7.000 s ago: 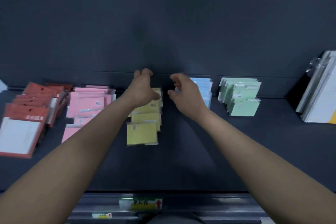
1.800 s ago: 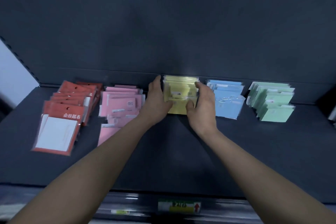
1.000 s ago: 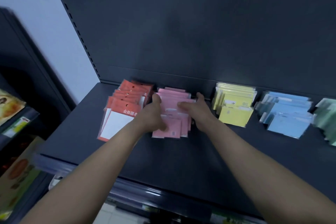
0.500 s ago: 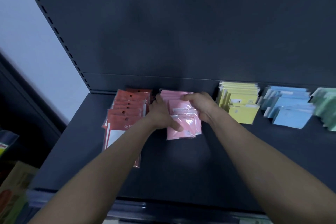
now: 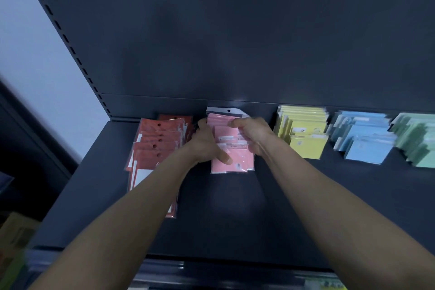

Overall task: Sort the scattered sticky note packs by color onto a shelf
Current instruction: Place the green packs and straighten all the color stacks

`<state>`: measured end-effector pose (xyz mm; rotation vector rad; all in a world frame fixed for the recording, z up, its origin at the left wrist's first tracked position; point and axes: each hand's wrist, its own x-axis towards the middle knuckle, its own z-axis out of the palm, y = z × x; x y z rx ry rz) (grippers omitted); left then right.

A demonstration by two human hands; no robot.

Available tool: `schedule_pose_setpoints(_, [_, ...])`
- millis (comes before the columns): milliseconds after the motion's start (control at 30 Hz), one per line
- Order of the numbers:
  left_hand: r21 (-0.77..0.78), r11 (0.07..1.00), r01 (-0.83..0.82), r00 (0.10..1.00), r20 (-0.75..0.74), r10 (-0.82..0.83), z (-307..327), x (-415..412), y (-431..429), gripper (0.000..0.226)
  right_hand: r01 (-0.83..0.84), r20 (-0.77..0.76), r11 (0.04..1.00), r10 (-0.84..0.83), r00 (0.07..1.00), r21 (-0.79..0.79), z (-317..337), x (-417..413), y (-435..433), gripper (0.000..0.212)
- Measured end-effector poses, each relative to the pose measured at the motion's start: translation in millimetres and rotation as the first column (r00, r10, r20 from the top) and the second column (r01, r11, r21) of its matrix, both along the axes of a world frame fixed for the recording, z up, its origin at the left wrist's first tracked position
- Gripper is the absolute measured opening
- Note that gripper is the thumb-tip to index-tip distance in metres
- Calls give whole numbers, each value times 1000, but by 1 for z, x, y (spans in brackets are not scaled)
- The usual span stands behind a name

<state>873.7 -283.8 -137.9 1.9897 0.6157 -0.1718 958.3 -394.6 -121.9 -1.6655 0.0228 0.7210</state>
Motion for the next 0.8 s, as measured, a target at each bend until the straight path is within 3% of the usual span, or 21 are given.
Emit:
schedule_pose_setpoints(100, [-24,999,-32,997,62,34,-2,-5,-5,121,49,-31,997,-48,998,53,-4,0,-5,60])
schedule_pose_setpoints(200, [6,999,-51,992,116,50,-3,-10,-9,115,62,-73,990,-53,996,127,-4,0,-15,25])
schedule_pose_setpoints(267, [22,998,-57,986,161,53,-2,-14,-12,113,75,-93,973,-56,994,217,-2,-4,-19,13])
schedule_pose_setpoints(367, [40,997,-72,968,242,60,-3,-16,-18,117,63,-4,961,-64,998,270,-5,-6,-21,23])
schedule_pose_setpoints(467, [46,996,-74,937,346,54,-8,-21,-23,124,17,98,958,-47,994,286,-8,-9,-26,15])
schedule_pose_setpoints(633, [16,999,-35,936,350,27,-12,-23,-23,130,0,164,993,-18,986,115,-10,-15,-29,71])
schedule_pose_setpoints(700, [-13,1000,-17,932,362,21,-11,-23,-22,124,70,139,989,-89,986,133,-11,-15,-27,58])
schedule_pose_setpoints(800, [-12,1000,3,927,376,2,-13,-24,-23,105,143,134,973,-169,976,183,-10,-15,-24,14])
